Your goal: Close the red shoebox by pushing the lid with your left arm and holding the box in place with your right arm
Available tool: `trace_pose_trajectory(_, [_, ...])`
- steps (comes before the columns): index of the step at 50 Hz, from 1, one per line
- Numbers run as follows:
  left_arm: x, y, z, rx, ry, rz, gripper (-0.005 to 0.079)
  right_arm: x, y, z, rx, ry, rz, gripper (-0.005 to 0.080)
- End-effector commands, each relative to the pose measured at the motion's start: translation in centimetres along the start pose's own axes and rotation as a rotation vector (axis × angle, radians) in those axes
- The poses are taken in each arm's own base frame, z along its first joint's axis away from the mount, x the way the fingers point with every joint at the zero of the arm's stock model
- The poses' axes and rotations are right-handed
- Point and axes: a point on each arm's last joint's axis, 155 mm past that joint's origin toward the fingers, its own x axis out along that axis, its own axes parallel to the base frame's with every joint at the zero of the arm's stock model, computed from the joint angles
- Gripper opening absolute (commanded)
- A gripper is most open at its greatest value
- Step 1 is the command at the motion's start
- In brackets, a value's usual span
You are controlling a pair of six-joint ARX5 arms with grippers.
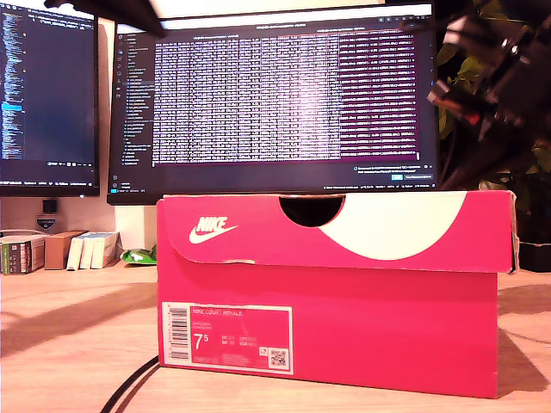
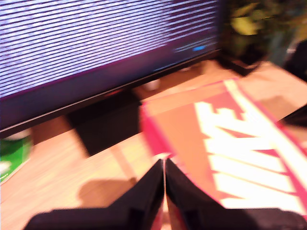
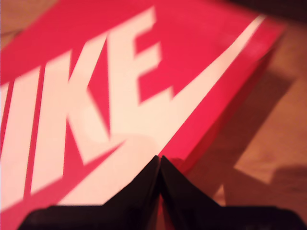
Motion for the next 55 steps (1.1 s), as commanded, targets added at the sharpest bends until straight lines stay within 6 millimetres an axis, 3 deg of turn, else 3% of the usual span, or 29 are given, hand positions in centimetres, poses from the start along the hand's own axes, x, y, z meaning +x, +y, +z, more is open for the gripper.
trace_pose_trajectory(1, [-0.8,1.0,0.0,0.005,-0.015,0.026,-0.0019,-1.4,-0.2,1.3,-0.021,-0.062,-0.029,-0.0013])
trace_pose_trajectory(12, [-2.6,4.0,-0.5,-0.025,-0.041,0.094,-0.0019,-4.0,-1.3,3.3,-0.035,-0.148,-0.118,-0.0012])
trace_pose_trajectory(23, [-4.1,5.9,-2.4,-0.051,-0.061,0.154,-0.0019,-6.1,-2.0,4.6,-0.043,-0.206,-0.181,-0.0013])
trace_pose_trajectory(35, [-5.3,6.6,-4.4,-0.068,-0.076,0.194,-0.0019,-8.1,-3.1,5.0,-0.035,-0.243,-0.235,-0.0012])
trace_pose_trajectory(55, [-6.2,6.2,-7.4,-0.078,-0.094,0.215,-0.0019,-12.4,-5.1,4.3,-0.018,-0.327,-0.342,-0.0012])
